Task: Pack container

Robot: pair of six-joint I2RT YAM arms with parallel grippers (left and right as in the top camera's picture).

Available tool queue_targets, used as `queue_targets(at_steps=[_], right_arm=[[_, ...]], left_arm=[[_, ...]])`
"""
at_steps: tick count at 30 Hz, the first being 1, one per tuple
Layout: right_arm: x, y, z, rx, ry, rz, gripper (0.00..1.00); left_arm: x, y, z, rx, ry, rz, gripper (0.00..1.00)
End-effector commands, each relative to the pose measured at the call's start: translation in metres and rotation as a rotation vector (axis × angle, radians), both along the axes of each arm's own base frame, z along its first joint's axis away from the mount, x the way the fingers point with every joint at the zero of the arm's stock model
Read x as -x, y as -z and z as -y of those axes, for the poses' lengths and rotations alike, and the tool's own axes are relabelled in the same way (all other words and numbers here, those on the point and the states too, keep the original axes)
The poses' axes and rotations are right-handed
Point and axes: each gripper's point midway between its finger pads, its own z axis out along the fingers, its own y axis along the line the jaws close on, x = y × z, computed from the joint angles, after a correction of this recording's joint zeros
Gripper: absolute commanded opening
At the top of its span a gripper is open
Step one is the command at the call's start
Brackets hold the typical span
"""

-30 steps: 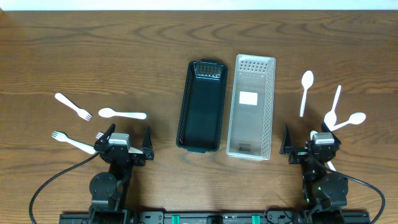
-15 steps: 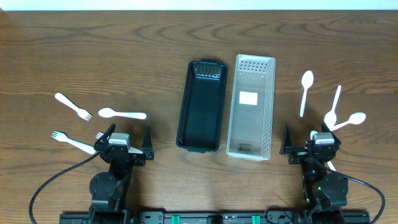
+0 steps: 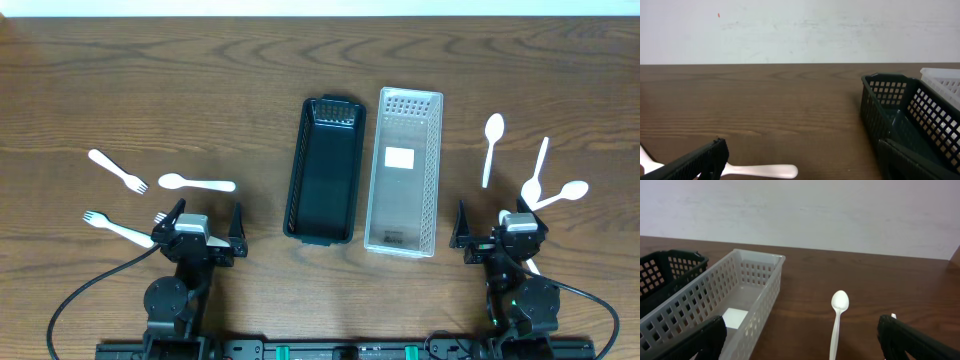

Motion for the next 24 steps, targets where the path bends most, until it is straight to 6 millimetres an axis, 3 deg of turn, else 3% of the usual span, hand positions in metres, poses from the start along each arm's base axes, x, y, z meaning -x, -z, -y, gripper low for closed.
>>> queue_targets(at_steps=[1,24], right_arm=[[0.0004,0.0008,-0.002,-0.017,-0.007,-0.002,0.99],[0.0005,0.0007,-0.0032,-0.04,-0.013,-0.003,0.99]], left_arm=[[0.0017,0.0165,0.0064,0.001,0.036,-0.055,0.98],[0.0017,0.0165,0.0064,0.001,0.036,-0.055,0.98]])
